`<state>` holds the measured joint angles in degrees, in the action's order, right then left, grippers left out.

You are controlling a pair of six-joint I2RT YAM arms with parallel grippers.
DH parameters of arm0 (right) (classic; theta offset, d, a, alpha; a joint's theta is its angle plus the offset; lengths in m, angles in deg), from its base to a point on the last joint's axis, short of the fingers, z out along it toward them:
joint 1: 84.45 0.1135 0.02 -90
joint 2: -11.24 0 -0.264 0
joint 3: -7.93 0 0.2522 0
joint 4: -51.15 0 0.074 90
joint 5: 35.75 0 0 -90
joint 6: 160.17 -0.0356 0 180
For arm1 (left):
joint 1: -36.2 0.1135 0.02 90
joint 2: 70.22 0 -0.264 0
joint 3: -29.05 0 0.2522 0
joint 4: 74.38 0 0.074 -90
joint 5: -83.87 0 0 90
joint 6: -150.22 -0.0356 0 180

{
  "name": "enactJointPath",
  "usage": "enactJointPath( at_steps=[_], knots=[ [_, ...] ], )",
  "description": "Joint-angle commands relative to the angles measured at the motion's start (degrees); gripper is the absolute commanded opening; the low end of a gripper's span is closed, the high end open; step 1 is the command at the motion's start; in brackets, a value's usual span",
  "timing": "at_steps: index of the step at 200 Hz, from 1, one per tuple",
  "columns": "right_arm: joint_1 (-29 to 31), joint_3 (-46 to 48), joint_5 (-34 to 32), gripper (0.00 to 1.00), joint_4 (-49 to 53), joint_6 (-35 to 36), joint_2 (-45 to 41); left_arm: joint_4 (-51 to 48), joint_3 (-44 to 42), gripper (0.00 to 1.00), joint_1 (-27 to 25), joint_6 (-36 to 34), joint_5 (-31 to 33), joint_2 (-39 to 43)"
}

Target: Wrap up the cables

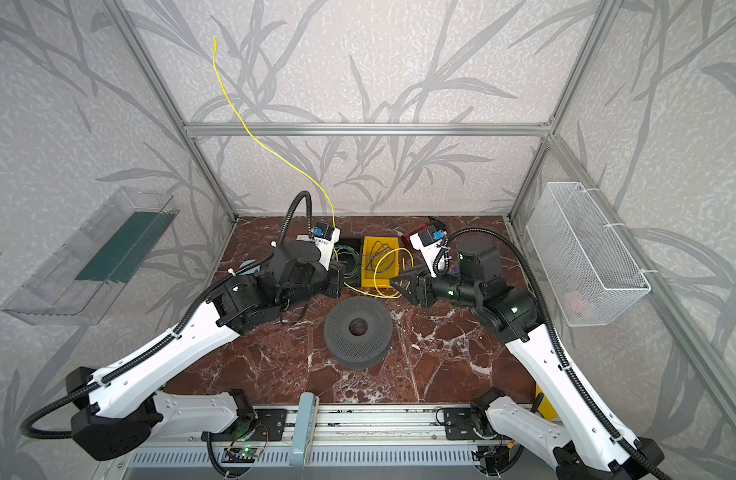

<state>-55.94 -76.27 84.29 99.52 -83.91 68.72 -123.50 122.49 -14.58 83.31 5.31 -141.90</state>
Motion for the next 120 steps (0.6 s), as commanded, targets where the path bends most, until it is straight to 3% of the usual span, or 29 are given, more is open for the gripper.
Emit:
enactJointPath(
  at_steps=[1,48,120],
  knots=[
    [0.5,0.6,-5.1,0.52,-1.2,1.5,1.3,-1.0,2.2,0.0,-0.8,-1.5,3.1,-0.9],
    [0.8,1.2,-12.3,0.65,-3.2,2.7,2.6,-1.1,2.5,0.0,-2.1,-1.9,3.8,-1.7],
    [1.0,3.9,-14.0,0.68,-5.6,2.5,6.8,2.5,1.0,0.0,-3.4,-3.0,3.6,-0.4]
  ],
)
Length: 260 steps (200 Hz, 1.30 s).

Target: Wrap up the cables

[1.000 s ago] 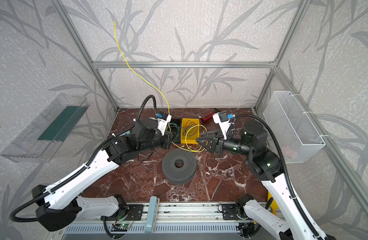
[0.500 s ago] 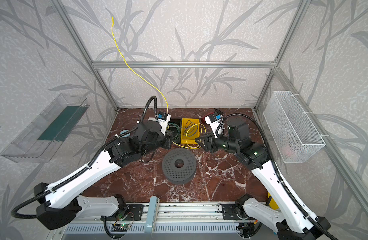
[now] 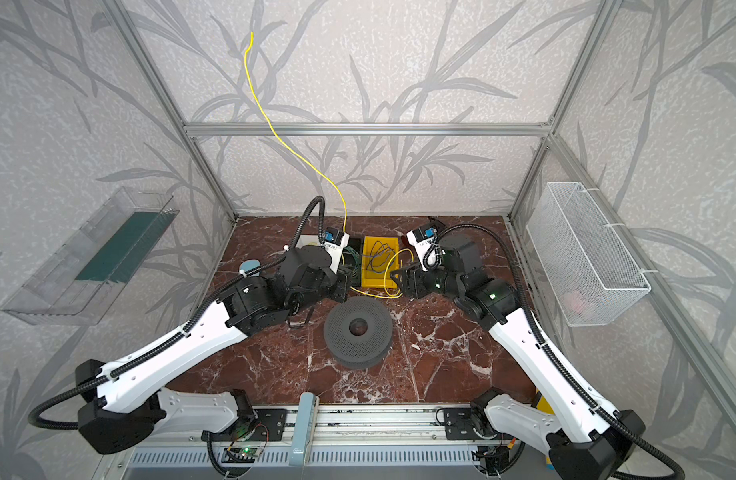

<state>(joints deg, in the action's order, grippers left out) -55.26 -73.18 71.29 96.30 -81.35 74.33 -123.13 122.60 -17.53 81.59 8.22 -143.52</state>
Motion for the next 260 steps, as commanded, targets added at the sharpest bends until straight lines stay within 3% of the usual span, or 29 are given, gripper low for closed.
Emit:
enactJointPath(
  at_steps=[1,117,145,183,222,260],
  knots=[
    [0.3,0.9,-1.1,0.68,-2.4,-0.1,1.2,2.1,0.9,0.0,-0.4,-1.3,0.7,1.2],
    [0.3,2.8,4.6,0.67,-8.3,-4.2,4.9,1.3,0.9,0.0,-1.2,-2.0,1.8,1.1],
    [-0.4,-1.6,-0.6,0.73,0.7,-0.3,1.5,-3.0,2.4,0.0,-1.2,-0.6,7.8,0.4],
    [-2.4,-6.6,-2.0,0.76,10.8,2.4,-4.2,-7.1,4.8,0.0,-1.2,1.4,12.2,-1.8],
    [-2.3,-3.5,3.9,0.69,8.5,-1.2,-7.5,-7.7,6.8,0.0,-1.2,2.4,11.5,-3.1],
    [-1.8,-2.2,12.6,0.52,-0.2,-5.6,-4.7,-8.1,6.8,0.0,-1.2,3.0,10.4,-2.9]
  ],
)
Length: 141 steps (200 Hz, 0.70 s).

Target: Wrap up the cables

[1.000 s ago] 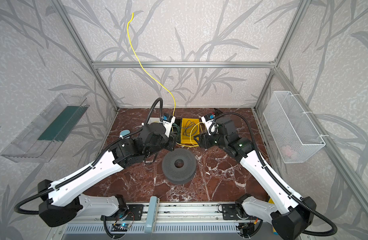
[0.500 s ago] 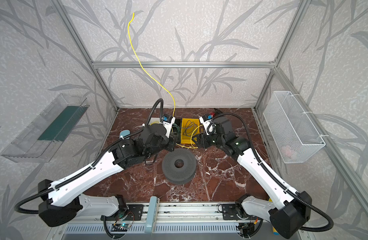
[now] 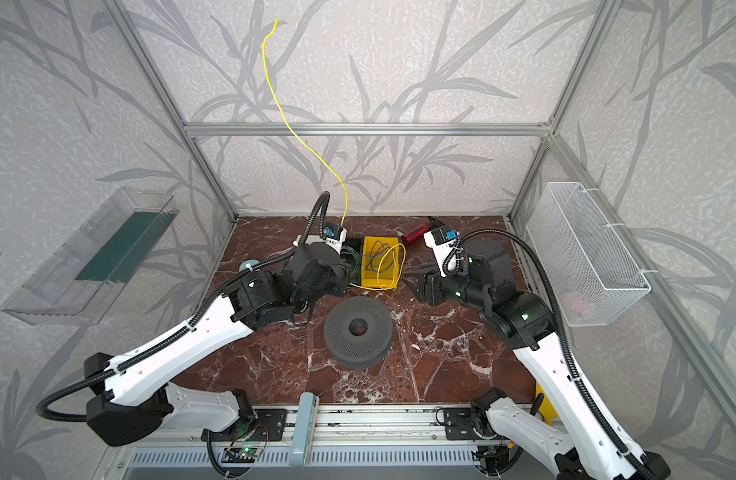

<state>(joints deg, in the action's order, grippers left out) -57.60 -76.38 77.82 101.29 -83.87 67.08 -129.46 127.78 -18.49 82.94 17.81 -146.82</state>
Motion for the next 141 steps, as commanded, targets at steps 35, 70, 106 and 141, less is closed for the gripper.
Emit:
enactJointPath(
  at_steps=[35,70,106,141],
  knots=[
    [2.0,1.0,7.4,0.51,-8.7,-3.1,6.6,-1.5,0.7,0.0,-0.2,2.4,0.2,1.1],
    [2.8,0.5,3.3,0.58,-10.3,-1.8,9.8,-1.3,0.9,0.0,-0.2,2.6,-0.4,1.0],
    [4.6,-1.0,-6.9,0.64,-9.2,1.3,12.5,-1.4,1.1,0.0,-0.2,2.6,-0.6,0.5],
    [6.0,-1.9,-11.5,0.68,-7.8,2.5,15.8,-0.3,0.6,0.0,-0.2,2.5,-0.7,0.6]
  ],
)
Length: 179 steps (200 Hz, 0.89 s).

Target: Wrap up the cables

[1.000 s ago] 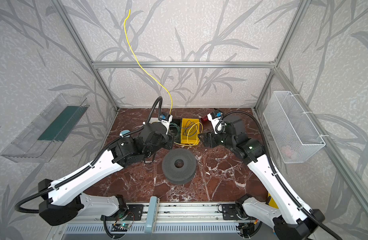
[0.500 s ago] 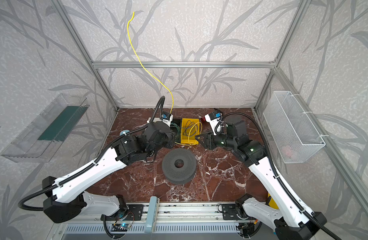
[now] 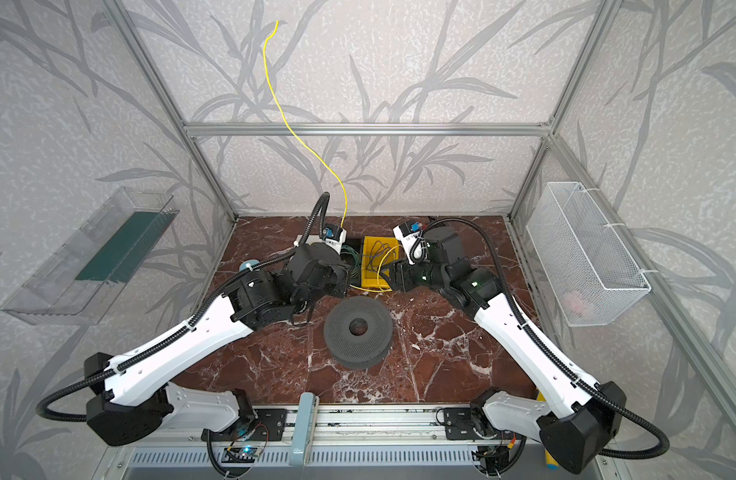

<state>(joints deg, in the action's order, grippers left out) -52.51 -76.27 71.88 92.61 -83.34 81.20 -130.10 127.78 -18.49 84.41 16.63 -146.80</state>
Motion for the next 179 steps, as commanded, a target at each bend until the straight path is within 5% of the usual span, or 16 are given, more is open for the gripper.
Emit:
enactJointPath(
  at_steps=[1,53,113,151,179],
  knots=[
    [0.9,-2.0,-5.7,0.68,0.9,2.0,1.8,0.4,0.6,0.0,-0.2,1.0,0.5,0.6],
    [1.0,0.0,-5.6,0.66,-3.2,0.7,5.9,6.1,-3.2,0.0,-0.2,-1.6,0.9,2.8],
    [0.8,0.1,-1.8,0.37,-8.3,-3.2,8.7,7.5,-6.1,0.0,-0.2,-0.6,0.8,5.2],
    [-1.4,1.2,6.2,0.0,-11.6,-9.0,6.5,6.6,-6.5,0.0,-0.2,-0.8,1.9,5.5],
    [-5.3,1.2,13.7,0.0,-12.0,-14.1,1.8,4.4,-5.9,0.0,-0.1,-1.1,4.2,3.9]
  ],
)
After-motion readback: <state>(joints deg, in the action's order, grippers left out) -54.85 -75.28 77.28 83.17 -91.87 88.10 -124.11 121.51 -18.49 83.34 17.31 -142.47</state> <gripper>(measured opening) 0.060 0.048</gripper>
